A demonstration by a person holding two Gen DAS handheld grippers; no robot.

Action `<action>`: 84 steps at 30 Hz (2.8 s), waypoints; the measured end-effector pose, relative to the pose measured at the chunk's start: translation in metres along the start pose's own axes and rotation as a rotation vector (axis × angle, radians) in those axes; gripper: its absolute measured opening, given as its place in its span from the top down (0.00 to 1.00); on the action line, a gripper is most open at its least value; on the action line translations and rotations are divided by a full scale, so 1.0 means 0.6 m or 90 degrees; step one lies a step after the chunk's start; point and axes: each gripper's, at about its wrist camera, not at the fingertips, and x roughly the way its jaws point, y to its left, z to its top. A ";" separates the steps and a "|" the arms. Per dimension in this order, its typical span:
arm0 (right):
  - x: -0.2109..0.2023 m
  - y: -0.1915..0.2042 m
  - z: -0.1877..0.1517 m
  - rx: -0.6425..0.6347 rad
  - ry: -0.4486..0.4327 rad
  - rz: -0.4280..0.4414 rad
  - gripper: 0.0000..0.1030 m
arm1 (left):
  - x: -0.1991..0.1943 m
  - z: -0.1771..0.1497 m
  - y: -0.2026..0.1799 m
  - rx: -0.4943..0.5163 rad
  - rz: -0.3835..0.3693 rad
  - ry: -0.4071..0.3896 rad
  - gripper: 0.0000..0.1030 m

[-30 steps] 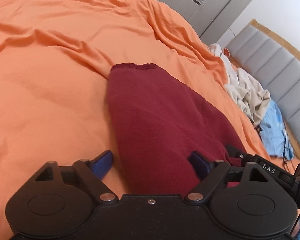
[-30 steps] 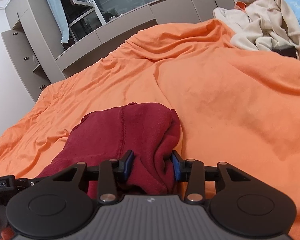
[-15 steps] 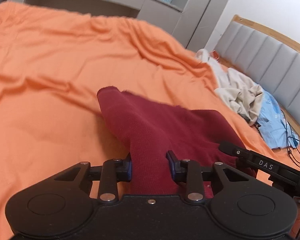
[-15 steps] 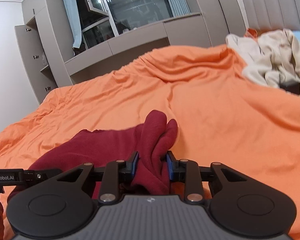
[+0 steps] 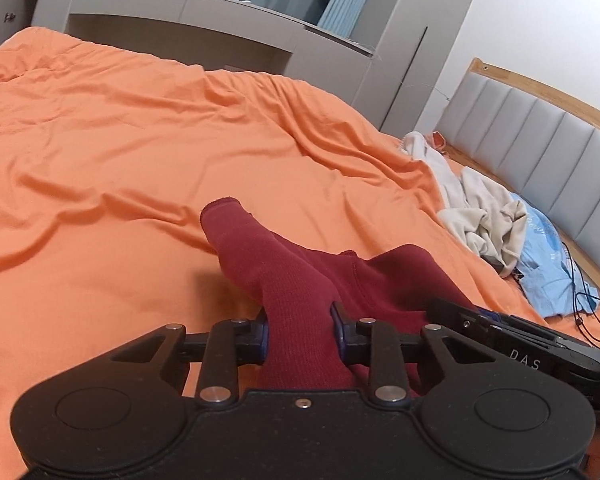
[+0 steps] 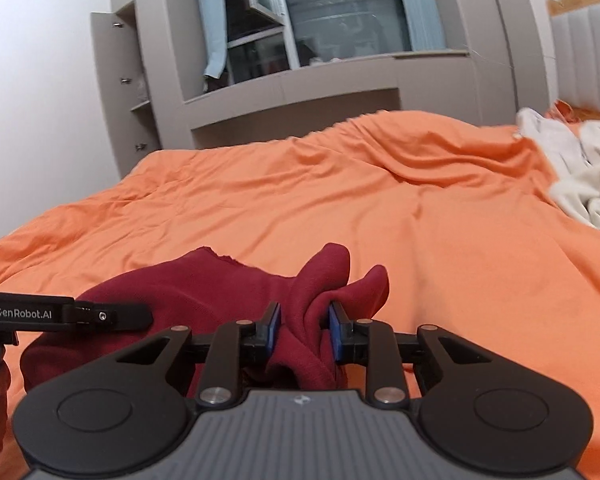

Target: Fold small clothes

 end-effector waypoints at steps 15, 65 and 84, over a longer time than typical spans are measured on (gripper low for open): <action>0.057 0.099 -0.048 -0.076 0.034 0.006 0.71 | -0.092 -0.025 0.063 0.078 0.108 -0.053 0.70; -0.260 0.112 -0.152 -0.066 -0.175 -0.049 0.00 | -0.286 -0.203 -0.002 0.052 0.222 -0.199 0.01; -0.372 0.144 -0.241 -0.092 -0.172 -0.076 0.00 | -0.368 -0.324 -0.035 0.096 0.234 -0.192 0.01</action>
